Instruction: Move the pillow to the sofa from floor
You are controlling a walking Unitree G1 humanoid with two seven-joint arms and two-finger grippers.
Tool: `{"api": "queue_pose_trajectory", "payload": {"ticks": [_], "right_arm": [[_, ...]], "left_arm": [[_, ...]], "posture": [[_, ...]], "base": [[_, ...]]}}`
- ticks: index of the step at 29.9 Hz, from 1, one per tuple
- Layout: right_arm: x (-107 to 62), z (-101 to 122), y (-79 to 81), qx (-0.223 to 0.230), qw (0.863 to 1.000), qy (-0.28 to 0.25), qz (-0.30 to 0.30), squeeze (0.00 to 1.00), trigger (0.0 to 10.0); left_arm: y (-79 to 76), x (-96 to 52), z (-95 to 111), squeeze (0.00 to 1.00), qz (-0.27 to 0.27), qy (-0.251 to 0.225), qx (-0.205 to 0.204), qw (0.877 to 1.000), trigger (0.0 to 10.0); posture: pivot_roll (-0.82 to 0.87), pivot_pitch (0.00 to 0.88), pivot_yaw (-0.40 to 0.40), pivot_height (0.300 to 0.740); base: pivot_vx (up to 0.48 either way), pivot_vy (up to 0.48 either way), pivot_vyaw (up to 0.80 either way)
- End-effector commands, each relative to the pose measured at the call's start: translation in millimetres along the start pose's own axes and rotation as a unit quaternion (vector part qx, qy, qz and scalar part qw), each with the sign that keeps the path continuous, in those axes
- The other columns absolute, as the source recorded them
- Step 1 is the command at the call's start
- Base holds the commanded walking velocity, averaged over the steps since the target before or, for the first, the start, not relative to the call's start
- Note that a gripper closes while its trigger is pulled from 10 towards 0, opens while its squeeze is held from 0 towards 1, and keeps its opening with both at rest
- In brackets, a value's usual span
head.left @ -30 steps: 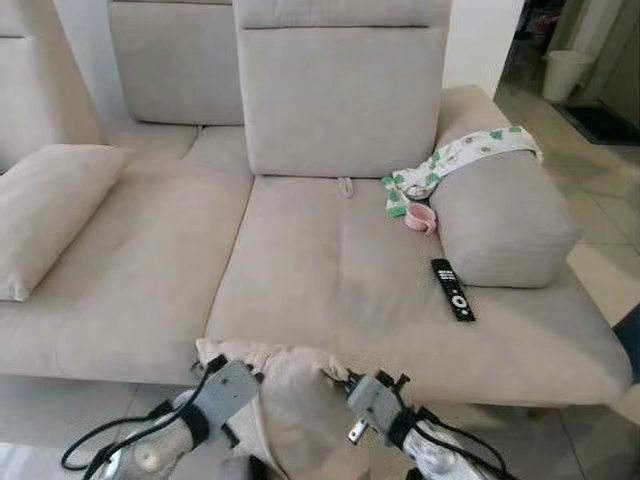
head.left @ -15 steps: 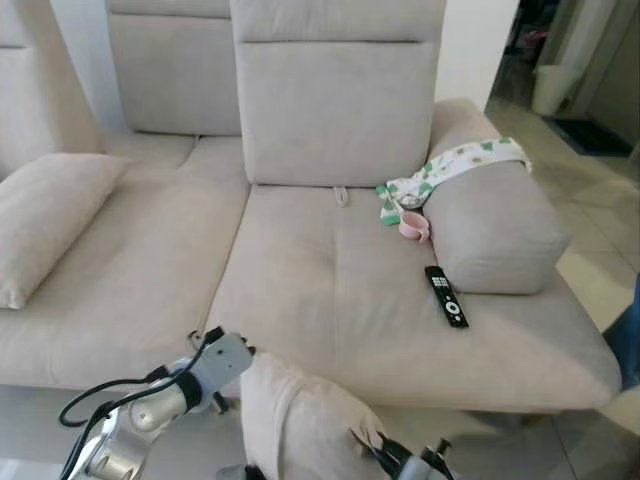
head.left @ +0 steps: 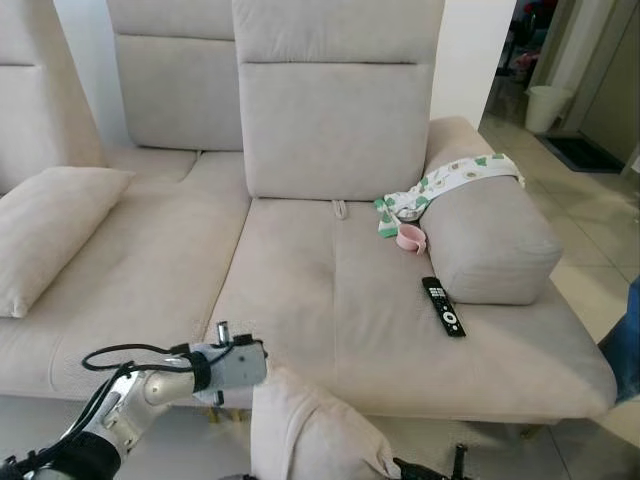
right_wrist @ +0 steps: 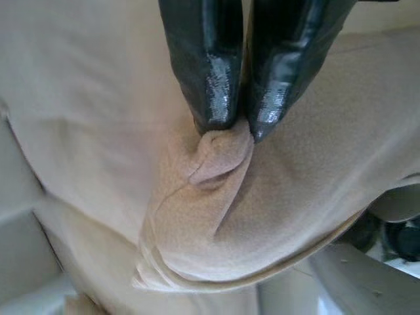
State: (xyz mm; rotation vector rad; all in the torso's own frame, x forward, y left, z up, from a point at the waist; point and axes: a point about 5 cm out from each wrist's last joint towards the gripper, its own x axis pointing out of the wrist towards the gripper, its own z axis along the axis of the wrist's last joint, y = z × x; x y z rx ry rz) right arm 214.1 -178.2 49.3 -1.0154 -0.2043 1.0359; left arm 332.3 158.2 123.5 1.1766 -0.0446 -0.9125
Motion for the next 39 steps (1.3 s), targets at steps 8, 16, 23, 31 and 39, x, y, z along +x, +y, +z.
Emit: {"api": "queue_pose_trajectory", "payload": {"ticks": [8, 16, 23, 31, 39], "right_arm": [[3.9, 16.6, -3.4, -0.038, 0.998, -0.037, 0.03, 0.0, 0.0], [2.1, 18.7, 0.5, -0.045, 0.997, -0.039, 0.051, 0.0, 0.0], [-0.6, 21.3, 4.8, -0.049, 0.995, -0.043, 0.08, 0.0, 0.0], [0.0, 21.3, 6.7, -0.046, 0.995, -0.043, 0.081, 0.0, 0.0], [3.6, 23.6, 8.9, -0.037, 0.996, -0.043, 0.071, 0.0, 0.0]], "left_arm": [[-13.1, 4.9, -3.6, 1.0, -0.069, -0.005, 0.036, 0.997, 10.0], [-12.2, 9.0, -9.1, 0.0, -0.083, 0.021, 0.069, 0.994, 10.0], [21.6, 2.0, -18.3, 0.0, -0.101, 0.074, 0.143, 0.982, 10.0], [44.8, -11.2, -19.5, 0.0, -0.159, 0.085, 0.179, 0.967, 10.0], [13.0, -16.6, -35.8, 0.0, -0.245, 0.108, 0.184, 0.946, 10.0]], "posture": [[0.12, 0.067, 0.027, 0.545], [0.12, 0.063, 0.021, 0.545], [0.12, 0.059, 0.013, 0.545], [0.12, 0.056, 0.019, 0.545], [0.12, 0.052, 0.026, 0.545]], "base": [[0.0, 0.0, 0.0], [0.0, 0.0, 0.0], [0.0, 0.0, 0.0], [0.0, 0.0, 0.0], [0.0, 0.0, 0.0]]}}
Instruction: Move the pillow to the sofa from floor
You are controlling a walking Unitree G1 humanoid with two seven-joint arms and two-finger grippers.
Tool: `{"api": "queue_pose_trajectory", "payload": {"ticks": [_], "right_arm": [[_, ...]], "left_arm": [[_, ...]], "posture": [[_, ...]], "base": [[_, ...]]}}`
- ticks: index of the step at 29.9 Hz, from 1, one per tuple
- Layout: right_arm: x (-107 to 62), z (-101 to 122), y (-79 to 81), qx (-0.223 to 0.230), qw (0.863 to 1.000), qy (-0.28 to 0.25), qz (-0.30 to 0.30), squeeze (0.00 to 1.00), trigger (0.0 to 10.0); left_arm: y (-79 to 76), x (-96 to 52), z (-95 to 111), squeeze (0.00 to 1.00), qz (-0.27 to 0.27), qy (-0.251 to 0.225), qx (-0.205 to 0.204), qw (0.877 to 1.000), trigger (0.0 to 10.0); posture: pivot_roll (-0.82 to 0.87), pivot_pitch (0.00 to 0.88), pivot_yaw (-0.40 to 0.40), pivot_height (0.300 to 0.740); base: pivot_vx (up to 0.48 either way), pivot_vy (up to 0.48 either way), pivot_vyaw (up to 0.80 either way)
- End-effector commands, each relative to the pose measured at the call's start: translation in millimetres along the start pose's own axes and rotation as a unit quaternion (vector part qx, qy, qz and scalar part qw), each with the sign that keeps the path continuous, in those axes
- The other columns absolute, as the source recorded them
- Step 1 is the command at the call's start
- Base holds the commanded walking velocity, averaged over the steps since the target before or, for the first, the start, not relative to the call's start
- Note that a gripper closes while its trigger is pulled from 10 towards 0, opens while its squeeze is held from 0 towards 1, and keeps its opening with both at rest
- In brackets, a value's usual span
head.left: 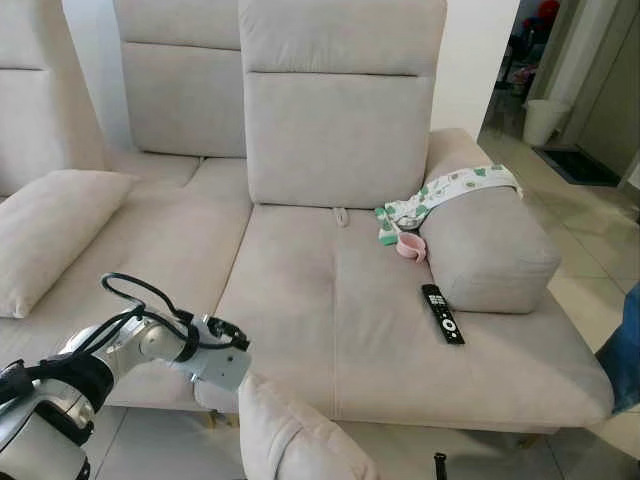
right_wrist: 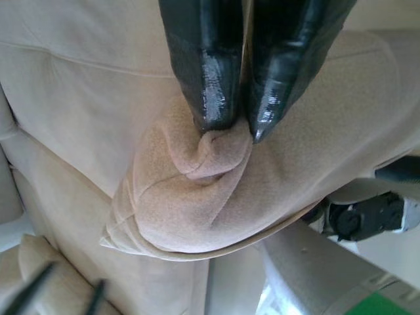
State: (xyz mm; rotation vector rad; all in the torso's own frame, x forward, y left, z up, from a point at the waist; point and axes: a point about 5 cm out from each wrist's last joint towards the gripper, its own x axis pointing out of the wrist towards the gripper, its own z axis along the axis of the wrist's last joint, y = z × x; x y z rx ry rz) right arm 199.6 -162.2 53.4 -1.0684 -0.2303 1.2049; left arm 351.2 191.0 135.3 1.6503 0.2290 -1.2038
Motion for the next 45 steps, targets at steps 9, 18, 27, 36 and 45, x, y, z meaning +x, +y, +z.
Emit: {"api": "queue_pose_trajectory", "payload": {"ticks": [9, 18, 27, 36, 45], "right_arm": [[5.5, 2.5, 0.7, 0.003, 1.0, -0.005, -0.012, 0.0, 0.0], [8.2, -7.2, -1.3, 0.022, 0.999, 0.015, -0.02, 0.0, 0.0], [20.1, -5.0, -18.6, 0.016, 0.999, 0.006, -0.03, 0.0, 0.0], [35.8, 5.0, -30.0, -0.006, 1.0, -0.017, -0.022, 0.0, 0.0], [41.0, 9.9, -29.8, -0.022, 0.999, -0.033, 0.02, 0.0, 0.0]], "left_arm": [[-39.5, 24.7, 7.5, 0.0, -0.055, 0.009, 0.012, 0.998, 10.0], [-33.4, 29.4, 24.2, 0.0, -0.03, -0.048, -0.01, 0.998, 10.0], [-21.1, 27.1, 29.5, 0.0, -0.007, -0.066, -0.012, 0.998, 10.0], [-18.8, 36.0, 41.7, 0.0, -0.006, -0.078, -0.004, 0.997, 10.0], [16.4, 48.7, 57.1, 0.0, 0.07, -0.053, -0.018, 0.996, 10.0]], "posture": [[0.12, 0.05, 0.021, 0.545], [0.13, 0.05, 0.013, 0.545], [0.13, 0.041, 0.016, 0.545], [0.13, 0.037, 0.02, 0.545], [0.13, 0.039, 0.012, 0.545]], "base": [[0.0, 0.0, 0.0], [0.0, 0.0, 0.0], [0.0, 0.0, 0.0], [0.0, 0.0, 0.0], [0.0, 0.0, 0.0]]}}
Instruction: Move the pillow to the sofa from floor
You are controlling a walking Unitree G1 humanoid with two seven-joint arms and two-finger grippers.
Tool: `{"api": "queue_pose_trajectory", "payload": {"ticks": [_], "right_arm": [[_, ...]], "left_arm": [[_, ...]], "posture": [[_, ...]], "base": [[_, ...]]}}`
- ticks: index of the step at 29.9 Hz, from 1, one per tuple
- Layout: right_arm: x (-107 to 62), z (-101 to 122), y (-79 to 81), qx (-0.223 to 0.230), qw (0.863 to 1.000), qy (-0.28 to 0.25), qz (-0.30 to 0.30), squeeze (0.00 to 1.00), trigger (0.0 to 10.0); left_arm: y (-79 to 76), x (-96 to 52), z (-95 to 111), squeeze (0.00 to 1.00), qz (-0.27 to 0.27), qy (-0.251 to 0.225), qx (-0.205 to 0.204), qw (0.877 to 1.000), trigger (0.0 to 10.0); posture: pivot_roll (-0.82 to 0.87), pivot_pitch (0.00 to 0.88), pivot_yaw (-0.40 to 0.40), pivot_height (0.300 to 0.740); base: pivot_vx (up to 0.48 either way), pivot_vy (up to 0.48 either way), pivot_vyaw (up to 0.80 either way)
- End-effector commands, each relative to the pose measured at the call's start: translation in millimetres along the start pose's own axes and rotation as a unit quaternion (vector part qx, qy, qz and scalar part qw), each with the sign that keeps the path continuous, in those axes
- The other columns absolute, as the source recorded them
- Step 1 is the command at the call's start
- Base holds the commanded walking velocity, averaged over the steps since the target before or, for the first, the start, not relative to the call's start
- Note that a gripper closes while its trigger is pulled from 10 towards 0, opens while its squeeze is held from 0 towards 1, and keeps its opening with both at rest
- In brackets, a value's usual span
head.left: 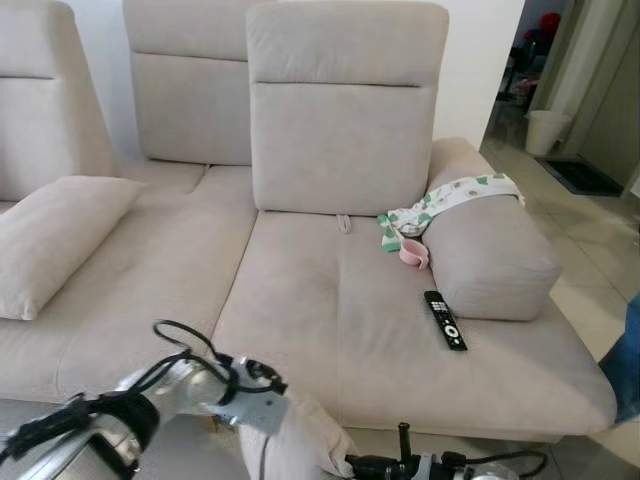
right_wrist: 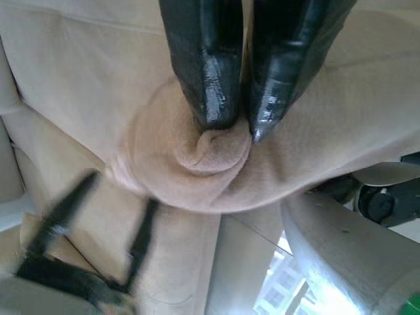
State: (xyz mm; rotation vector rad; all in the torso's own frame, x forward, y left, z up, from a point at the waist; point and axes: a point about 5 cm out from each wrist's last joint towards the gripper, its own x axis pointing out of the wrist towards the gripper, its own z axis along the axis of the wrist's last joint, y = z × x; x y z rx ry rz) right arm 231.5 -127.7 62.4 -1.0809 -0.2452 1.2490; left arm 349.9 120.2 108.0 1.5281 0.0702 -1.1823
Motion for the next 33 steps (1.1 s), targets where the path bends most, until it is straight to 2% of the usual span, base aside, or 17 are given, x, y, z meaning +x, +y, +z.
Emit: {"api": "queue_pose_trajectory", "payload": {"ticks": [1, 10, 14, 16, 19, 20, 24, 26, 27, 29, 33], "right_arm": [[2.8, 7.3, -0.6, -0.012, 1.0, -0.022, 0.006, 0.0, 0.0], [2.7, 4.1, 1.5, -0.015, 0.999, -0.014, 0.026, 0.0, 0.0], [1.1, 3.5, -2.2, -0.022, 0.999, -0.013, 0.032, 0.0, 0.0], [1.1, 3.5, -2.2, -0.022, 0.999, -0.013, 0.032, 0.0, 0.0], [-19.7, 4.5, 10.8, -0.029, 0.998, -0.006, 0.05, 0.0, 0.0], [-19.7, 4.5, 10.8, -0.029, 0.998, -0.006, 0.05, 0.0, 0.0], [-28.1, 3.7, 19.0, -0.024, 0.998, 0.001, 0.057, 0.0, 0.0], [-34.8, 3.4, 25.9, -0.028, 0.997, 0.008, 0.066, 0.0, 0.0], [-34.8, 3.4, 25.9, -0.028, 0.997, 0.008, 0.066, 0.0, 0.0], [-37.3, 4.2, 26.8, -0.038, 0.997, 0.01, 0.068, 0.0, 0.0], [-37.7, 4.6, 25.2, -0.046, 0.997, 0.01, 0.067, 0.0, 0.0]], "left_arm": [[5.6, 1.5, 1.5, 0.0, 0.009, 0.007, 0.004, 1.0, 10.0], [14.6, 2.7, 6.5, 0.0, 0.013, 0.011, 0.035, 0.999, 10.0], [20.0, 2.2, 3.2, 0.0, 0.02, 0.035, 0.066, 0.997, 10.0], [20.0, 2.2, 3.2, 0.0, 0.02, 0.035, 0.066, 0.997, 10.0], [25.7, -9.0, -15.4, 0.0, 0.006, 0.082, 0.059, 0.995, 10.0], [25.7, -9.0, -15.4, 0.0, 0.006, 0.082, 0.059, 0.995, 10.0], [23.6, -13.7, -23.2, 0.0, -0.01, 0.098, 0.054, 0.994, 10.0], [15.5, -19.1, -33.5, 0.0, -0.05, 0.121, 0.042, 0.991, 10.0], [15.5, -19.1, -33.5, 0.0, -0.05, 0.121, 0.042, 0.991, 10.0], [6.1, -22.7, -41.9, 0.0, -0.092, 0.144, 0.036, 0.985, 10.0], [-0.1, -21.7, -42.6, 0.0, -0.117, 0.145, 0.033, 0.982, 10.0]], "posture": [[0.13, 0.039, 0.012, 0.545], [0.12, 0.046, 0.009, 0.545], [0.13, 0.046, 0.007, 0.545], [0.13, 0.046, 0.007, 0.545], [0.14, 0.044, 0.006, 0.545], [0.14, 0.044, 0.006, 0.545], [0.14, 0.045, 0.007, 0.545], [0.13, 0.045, 0.013, 0.545], [0.13, 0.045, 0.013, 0.545], [0.11, 0.043, 0.027, 0.545], [0.1, 0.043, 0.029, 0.545]], "base": [[0.0, 0.0, 0.0], [0.0, 0.0, 0.0], [0.0, 0.0, 0.0], [0.0, 0.0, 0.0], [0.0, 0.0, 0.0], [0.0, 0.0, 0.0], [0.0, 0.0, 0.0], [0.0, 0.0, 0.0], [0.0, 0.0, 0.0], [0.0, 0.0, 0.0], [0.0, 0.0, 0.0]]}}
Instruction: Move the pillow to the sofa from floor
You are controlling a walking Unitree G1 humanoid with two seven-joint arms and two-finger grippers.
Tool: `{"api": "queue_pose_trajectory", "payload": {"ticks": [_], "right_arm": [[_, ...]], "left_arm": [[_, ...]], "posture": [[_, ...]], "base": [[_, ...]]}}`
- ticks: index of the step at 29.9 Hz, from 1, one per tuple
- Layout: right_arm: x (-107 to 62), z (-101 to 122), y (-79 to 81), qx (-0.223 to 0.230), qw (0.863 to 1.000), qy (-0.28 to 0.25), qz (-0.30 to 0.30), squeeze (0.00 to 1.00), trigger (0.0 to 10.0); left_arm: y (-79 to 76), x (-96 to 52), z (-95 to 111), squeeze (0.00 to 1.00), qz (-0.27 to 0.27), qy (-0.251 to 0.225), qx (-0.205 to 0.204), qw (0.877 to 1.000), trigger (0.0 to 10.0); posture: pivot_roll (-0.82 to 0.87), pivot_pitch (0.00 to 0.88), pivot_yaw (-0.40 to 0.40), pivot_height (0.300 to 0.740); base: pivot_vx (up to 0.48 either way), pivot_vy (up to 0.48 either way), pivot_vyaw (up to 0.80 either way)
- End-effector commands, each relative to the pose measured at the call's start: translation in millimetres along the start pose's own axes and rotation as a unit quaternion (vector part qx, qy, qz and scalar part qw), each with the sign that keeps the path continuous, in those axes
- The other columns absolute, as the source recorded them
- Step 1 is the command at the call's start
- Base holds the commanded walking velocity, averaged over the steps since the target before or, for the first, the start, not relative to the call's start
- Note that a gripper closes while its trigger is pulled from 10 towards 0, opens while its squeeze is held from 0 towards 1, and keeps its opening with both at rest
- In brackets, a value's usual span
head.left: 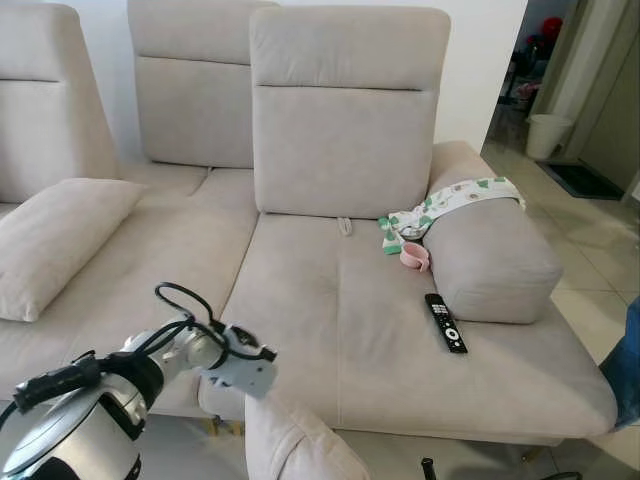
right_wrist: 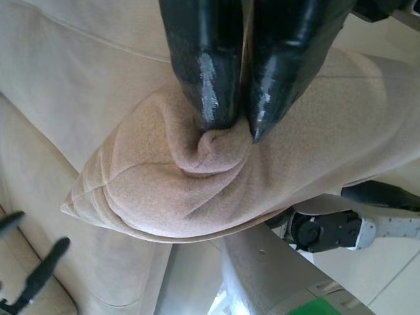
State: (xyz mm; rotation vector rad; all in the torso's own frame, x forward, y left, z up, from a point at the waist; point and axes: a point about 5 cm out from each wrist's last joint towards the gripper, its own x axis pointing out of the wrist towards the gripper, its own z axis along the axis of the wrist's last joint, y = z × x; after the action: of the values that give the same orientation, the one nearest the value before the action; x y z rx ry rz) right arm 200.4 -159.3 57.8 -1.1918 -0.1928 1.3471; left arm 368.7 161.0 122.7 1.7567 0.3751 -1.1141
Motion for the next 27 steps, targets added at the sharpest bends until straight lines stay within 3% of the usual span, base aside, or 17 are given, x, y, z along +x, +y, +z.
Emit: {"api": "queue_pose_trajectory", "payload": {"ticks": [1, 6, 14, 17, 25, 27], "right_arm": [[-1.6, 2.4, -0.6, -0.012, 1.0, -0.006, 0.0, 0.0, 0.0], [-0.3, 5.6, -5.4, -0.021, 1.0, -0.012, -0.009, 0.0, 0.0], [3.9, 1.6, -7.5, -0.016, 1.0, -0.006, -0.016, 0.0, 0.0], [10.3, 0.8, -12.5, -0.016, 1.0, -0.007, -0.023, 0.0, 0.0], [18.3, -1.1, -22.5, -0.02, 0.999, -0.006, -0.024, 0.0, 0.0], [23.7, -1.7, -32.8, -0.025, 0.999, -0.006, -0.031, 0.0, 0.0]], "left_arm": [[-7.4, 2.7, -0.8, 0.0, -0.024, 0.007, 0.008, 1.0, 10.0], [-17.5, 12.4, 12.9, 0.0, -0.048, -0.016, 0.021, 0.999, 10.0], [-23.5, 15.1, 20.1, 0.0, -0.056, -0.034, 0.027, 0.997, 10.0], [-30.5, 19.4, 25.9, 0.0, -0.064, -0.044, 0.028, 0.997, 10.0], [-32.2, 22.7, 38.4, 0.0, -0.063, -0.077, 0.016, 0.995, 10.0], [-31.7, 23.1, 43.0, 0.0, -0.063, -0.089, 0.011, 0.994, 10.0]], "posture": [[0.1, 0.043, 0.029, 0.545], [0.11, 0.039, 0.026, 0.545], [0.12, 0.04, 0.02, 0.545], [0.12, 0.04, 0.02, 0.545], [0.12, 0.042, 0.02, 0.545], [0.12, 0.038, 0.017, 0.545]], "base": [[0.0, 0.0, 0.0], [0.0, 0.0, 0.0], [0.0, 0.0, 0.0], [0.0, 0.0, 0.0], [0.0, 0.0, 0.0], [0.0, 0.0, 0.0]]}}
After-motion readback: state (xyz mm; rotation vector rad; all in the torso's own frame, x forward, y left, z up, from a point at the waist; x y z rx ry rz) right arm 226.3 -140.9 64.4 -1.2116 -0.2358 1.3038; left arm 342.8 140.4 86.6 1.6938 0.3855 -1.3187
